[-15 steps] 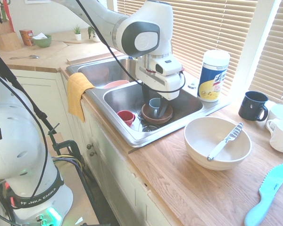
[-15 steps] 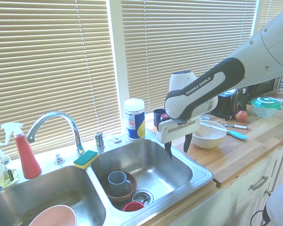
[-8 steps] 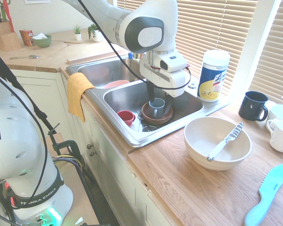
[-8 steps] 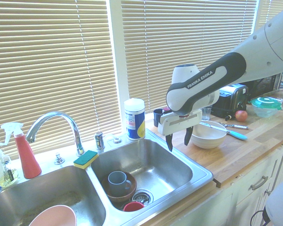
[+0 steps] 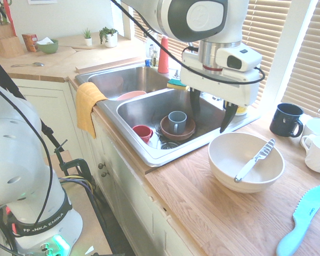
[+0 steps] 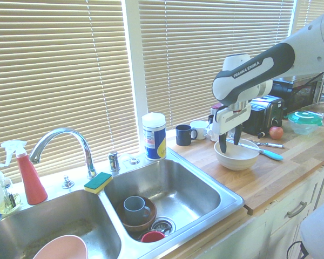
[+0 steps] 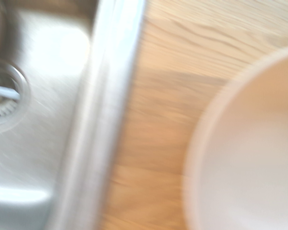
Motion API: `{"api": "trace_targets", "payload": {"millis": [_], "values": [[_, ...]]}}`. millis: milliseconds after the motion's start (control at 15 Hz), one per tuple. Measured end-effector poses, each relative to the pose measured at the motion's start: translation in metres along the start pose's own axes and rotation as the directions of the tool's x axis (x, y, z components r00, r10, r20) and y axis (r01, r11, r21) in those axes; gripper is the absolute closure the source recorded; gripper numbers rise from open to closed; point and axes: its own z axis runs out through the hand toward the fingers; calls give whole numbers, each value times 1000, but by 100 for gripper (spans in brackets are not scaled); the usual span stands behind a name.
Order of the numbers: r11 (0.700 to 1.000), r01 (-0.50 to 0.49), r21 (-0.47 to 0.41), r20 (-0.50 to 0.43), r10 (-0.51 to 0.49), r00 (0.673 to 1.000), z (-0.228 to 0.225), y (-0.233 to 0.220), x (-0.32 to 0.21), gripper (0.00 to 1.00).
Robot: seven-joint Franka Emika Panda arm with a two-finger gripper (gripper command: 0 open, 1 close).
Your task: Put the knife into the sink
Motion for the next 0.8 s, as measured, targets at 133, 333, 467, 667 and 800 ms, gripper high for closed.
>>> {"api": "trace_targets", "payload": {"millis": [133,333,467,667,800], "values": [[1000,-10,-1,4,10,1000,7,35,15,0],[998,-65,5,7,65,998,19,76,31,0],[996,-86,5,6,86,996,23,88,37,0],[996,-90,-1,13,90,996,35,89,41,0],[996,-93,-3,16,93,996,44,88,44,0]]}}
